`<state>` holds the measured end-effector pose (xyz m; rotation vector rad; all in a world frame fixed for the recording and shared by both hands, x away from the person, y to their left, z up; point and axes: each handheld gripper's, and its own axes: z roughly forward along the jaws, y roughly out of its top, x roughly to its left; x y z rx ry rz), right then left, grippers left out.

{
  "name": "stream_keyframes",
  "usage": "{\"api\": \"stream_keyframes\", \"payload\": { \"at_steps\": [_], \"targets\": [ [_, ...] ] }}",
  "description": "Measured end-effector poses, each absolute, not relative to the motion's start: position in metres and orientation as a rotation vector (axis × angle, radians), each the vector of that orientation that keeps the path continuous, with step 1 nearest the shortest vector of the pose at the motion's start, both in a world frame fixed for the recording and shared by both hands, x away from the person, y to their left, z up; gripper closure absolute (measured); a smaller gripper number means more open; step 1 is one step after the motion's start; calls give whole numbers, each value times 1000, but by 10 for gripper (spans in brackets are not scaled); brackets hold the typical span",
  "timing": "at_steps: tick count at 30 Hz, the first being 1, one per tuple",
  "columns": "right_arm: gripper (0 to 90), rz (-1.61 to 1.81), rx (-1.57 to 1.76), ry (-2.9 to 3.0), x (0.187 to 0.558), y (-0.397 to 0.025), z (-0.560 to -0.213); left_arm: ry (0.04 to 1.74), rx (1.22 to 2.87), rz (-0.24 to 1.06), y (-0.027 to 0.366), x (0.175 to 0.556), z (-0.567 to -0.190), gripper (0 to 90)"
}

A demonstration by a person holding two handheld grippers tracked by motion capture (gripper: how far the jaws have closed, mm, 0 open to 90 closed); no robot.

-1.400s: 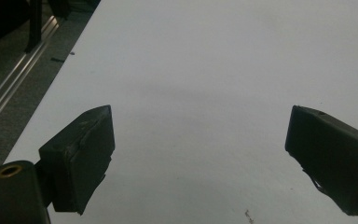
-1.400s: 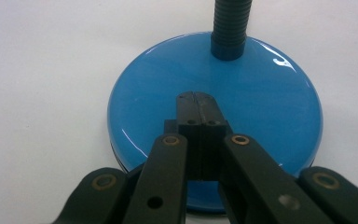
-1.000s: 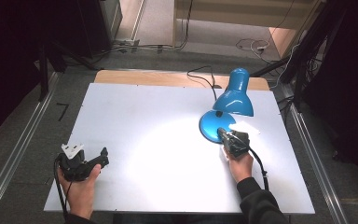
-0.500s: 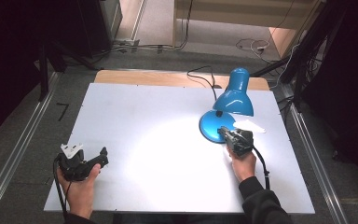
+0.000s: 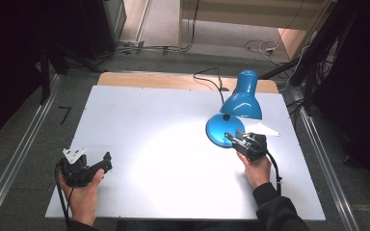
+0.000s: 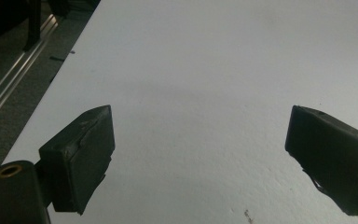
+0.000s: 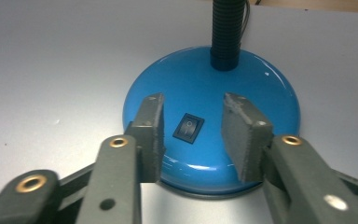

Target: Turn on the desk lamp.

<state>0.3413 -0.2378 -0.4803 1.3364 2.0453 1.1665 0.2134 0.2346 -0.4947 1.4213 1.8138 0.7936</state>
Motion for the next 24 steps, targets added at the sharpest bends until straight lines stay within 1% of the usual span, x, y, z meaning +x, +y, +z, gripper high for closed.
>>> {"api": "stream_keyframes", "payload": {
  "at_steps": [1,2,3,4,10,11,15,24],
  "targets": [
    [485,1167,1336,2045,341,-238,-480,1815,1422,793,235,213,-495,93],
    [405,1150,1317,2085,342,-238,-480,1815,1421,792,235,213,-495,93],
    [405,1150,1317,2085,342,-238,-480,1815,1422,791,235,213,-495,93],
    [367,1143,1309,2100,342,-238,-481,1816,1422,791,235,214,-495,93],
    [333,1177,1312,2090,341,-241,-478,1817,1420,785,235,213,-495,93],
    [309,1181,1310,2087,340,-241,-477,1817,1421,784,235,213,-495,93],
    [281,1178,1308,2096,338,-241,-476,1818,1419,783,235,213,-496,93],
    [267,1177,1310,2100,335,-245,-475,1822,1418,781,236,213,-496,93]
  ]
}}
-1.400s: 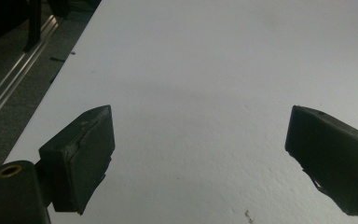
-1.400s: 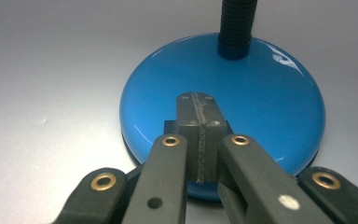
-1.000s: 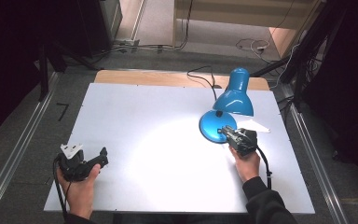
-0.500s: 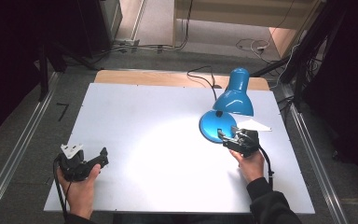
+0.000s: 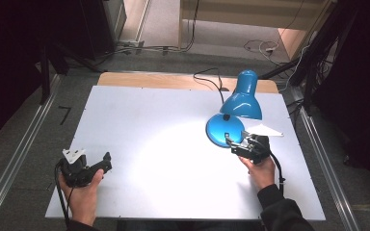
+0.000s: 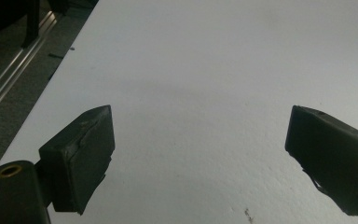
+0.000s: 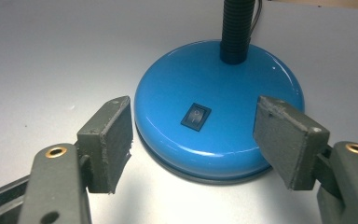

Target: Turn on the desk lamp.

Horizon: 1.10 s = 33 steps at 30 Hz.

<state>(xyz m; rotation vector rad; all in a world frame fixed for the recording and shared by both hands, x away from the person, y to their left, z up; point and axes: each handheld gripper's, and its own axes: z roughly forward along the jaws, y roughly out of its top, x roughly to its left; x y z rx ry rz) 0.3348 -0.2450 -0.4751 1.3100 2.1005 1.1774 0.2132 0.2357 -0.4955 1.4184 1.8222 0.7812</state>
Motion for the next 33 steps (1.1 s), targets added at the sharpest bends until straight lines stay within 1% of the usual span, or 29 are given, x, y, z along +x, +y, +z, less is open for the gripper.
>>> {"api": "stream_keyframes", "payload": {
  "at_steps": [3,6,9,22,33],
  "targets": [
    [262,1178,1309,2096,334,-246,-475,1823,1418,781,236,213,-496,93],
    [228,1172,1322,2101,333,-248,-475,1822,1414,781,236,213,-495,93],
    [218,1165,1325,2103,332,-250,-474,1822,1413,782,236,213,-496,93],
    [201,1163,1332,2105,327,-255,-476,1822,1412,779,236,213,-495,93],
    [192,1168,1345,2083,320,-269,-474,1822,1410,778,237,213,-495,93]
  ]
}}
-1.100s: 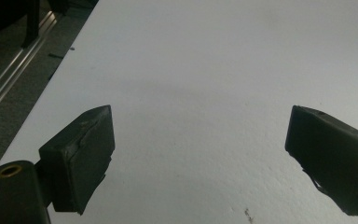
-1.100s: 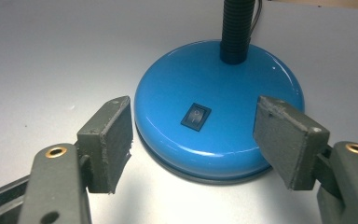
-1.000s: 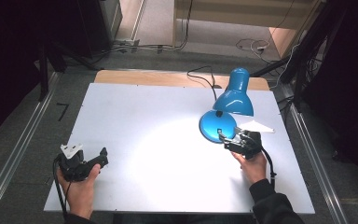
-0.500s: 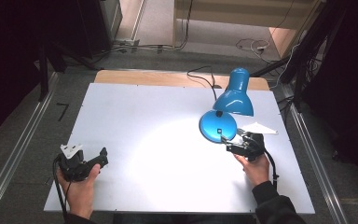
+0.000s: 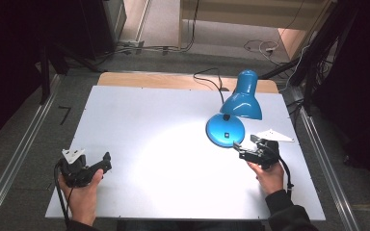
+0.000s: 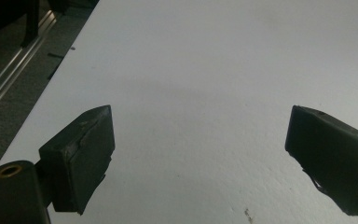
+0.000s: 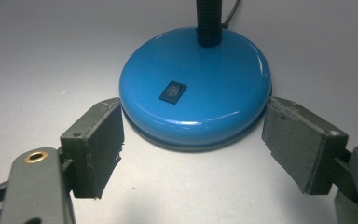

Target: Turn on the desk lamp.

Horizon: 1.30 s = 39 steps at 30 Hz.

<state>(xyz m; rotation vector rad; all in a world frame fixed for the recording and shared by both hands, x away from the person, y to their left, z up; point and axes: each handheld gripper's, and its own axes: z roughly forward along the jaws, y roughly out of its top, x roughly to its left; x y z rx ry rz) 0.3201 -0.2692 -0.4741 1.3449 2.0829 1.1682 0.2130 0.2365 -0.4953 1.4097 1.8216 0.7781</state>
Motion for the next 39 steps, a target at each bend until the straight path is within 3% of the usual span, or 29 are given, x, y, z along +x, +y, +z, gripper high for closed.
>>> {"api": "stream_keyframes", "payload": {
  "at_steps": [39],
  "targets": [
    [180,1103,1412,2021,291,-325,-477,1827,1405,775,237,213,-496,93]
  ]
}}
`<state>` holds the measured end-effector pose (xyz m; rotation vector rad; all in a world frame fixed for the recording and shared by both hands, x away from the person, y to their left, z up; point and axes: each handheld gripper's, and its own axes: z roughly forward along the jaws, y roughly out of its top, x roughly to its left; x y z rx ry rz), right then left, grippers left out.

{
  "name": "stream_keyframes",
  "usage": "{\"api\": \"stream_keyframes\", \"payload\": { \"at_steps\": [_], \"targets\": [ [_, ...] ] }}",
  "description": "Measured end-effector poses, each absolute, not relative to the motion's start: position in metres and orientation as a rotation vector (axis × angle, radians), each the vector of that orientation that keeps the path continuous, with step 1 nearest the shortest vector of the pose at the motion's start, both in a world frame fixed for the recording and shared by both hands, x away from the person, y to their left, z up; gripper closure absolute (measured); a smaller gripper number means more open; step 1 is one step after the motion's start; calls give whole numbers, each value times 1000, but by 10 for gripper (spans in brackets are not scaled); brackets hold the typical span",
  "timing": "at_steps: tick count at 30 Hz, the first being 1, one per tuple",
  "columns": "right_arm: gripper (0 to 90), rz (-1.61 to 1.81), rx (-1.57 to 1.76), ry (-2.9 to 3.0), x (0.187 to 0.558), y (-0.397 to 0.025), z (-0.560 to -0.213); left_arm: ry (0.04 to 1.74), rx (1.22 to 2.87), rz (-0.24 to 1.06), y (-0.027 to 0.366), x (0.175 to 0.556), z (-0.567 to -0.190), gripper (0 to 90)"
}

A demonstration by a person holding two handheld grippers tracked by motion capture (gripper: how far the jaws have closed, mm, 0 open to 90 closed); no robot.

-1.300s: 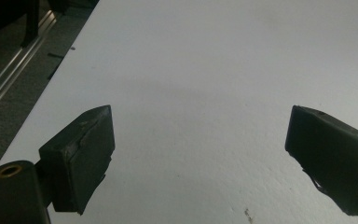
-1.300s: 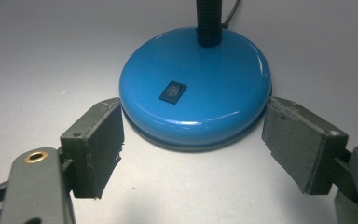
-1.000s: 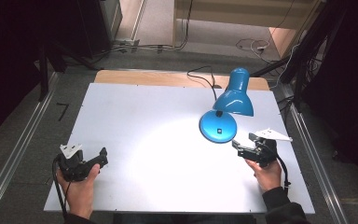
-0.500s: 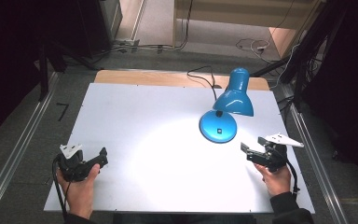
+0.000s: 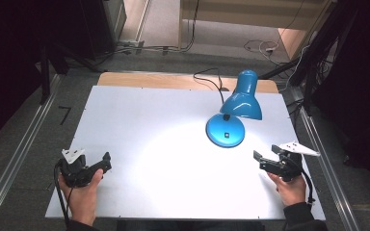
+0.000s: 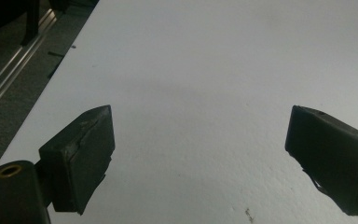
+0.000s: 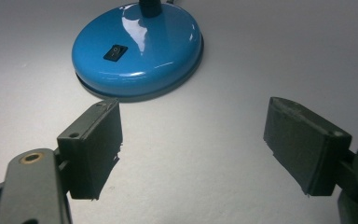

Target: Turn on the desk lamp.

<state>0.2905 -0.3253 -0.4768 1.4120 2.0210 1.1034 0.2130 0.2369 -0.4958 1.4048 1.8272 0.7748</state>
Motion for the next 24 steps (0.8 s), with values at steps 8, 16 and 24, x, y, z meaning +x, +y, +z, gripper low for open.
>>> {"api": "stream_keyframes", "payload": {
  "at_steps": [8,16,24],
  "targets": [
    [179,1100,1445,1991,282,-340,-476,1827,1406,776,237,213,-496,93],
    [171,1055,1496,1944,274,-362,-479,1827,1406,775,237,213,-496,93],
    [137,880,1601,1965,277,-374,-499,1829,1403,775,237,213,-496,93]
  ]
}}
